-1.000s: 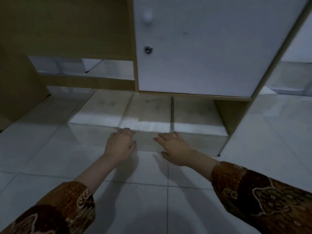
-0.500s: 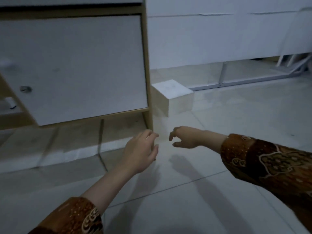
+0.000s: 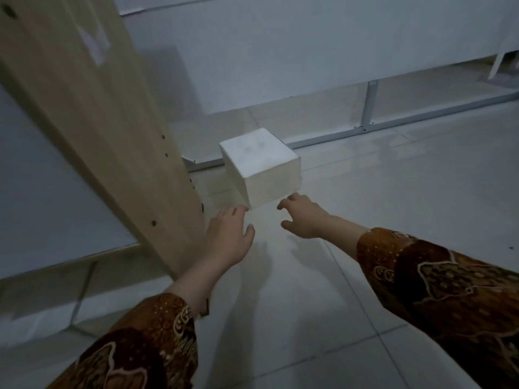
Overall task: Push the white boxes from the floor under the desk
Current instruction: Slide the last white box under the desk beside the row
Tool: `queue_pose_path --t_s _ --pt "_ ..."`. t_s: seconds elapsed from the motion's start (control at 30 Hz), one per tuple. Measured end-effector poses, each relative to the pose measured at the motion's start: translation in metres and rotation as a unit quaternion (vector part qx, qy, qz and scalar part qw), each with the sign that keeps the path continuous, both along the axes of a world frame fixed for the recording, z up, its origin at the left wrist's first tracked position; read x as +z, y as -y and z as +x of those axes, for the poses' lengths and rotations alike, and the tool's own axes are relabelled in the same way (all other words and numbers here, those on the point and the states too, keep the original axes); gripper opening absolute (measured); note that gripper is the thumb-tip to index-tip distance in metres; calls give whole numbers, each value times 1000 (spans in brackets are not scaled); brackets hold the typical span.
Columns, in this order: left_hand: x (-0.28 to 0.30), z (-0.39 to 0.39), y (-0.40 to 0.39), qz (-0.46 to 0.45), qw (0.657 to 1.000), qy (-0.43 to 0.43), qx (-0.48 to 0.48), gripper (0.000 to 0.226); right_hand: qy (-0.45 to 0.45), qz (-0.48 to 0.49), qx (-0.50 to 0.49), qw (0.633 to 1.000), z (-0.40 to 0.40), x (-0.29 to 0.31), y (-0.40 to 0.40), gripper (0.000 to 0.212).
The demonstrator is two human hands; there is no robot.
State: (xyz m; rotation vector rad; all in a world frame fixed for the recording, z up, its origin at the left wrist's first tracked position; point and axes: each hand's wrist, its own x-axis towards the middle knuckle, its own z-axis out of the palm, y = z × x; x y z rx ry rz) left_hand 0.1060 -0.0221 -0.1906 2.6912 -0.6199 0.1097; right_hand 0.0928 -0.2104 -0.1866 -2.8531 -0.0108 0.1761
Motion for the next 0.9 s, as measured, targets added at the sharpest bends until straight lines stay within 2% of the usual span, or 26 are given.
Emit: queue_pose_path --t_s 0.2,0.33,0.47,0.63,0.77,0.83,0.9 --pt "6 43 46 100 995 -5 0 47 9 31 -30 999 55 17 53 52" --pt "5 73 59 141 990 -4 2 48 -8 62 -39 997 70 8 71 53" --pt "-5 121 86 212 976 -5 -43 43 -21 53 -14 998 90 -10 96 52" --pt "-31 189 129 199 979 -28 -17 51 -26 -55 66 996 139 -41 119 49" --pt "-53 222 152 183 977 -92 52 65 -7 -39 70 997 177 -59 129 52" --pt "-63 221 158 195 975 -77 78 69 26 -26 58 998 192 -63 135 53" --pt "-74 212 156 232 970 -18 77 77 70 -21 57 996 202 -66 140 56"
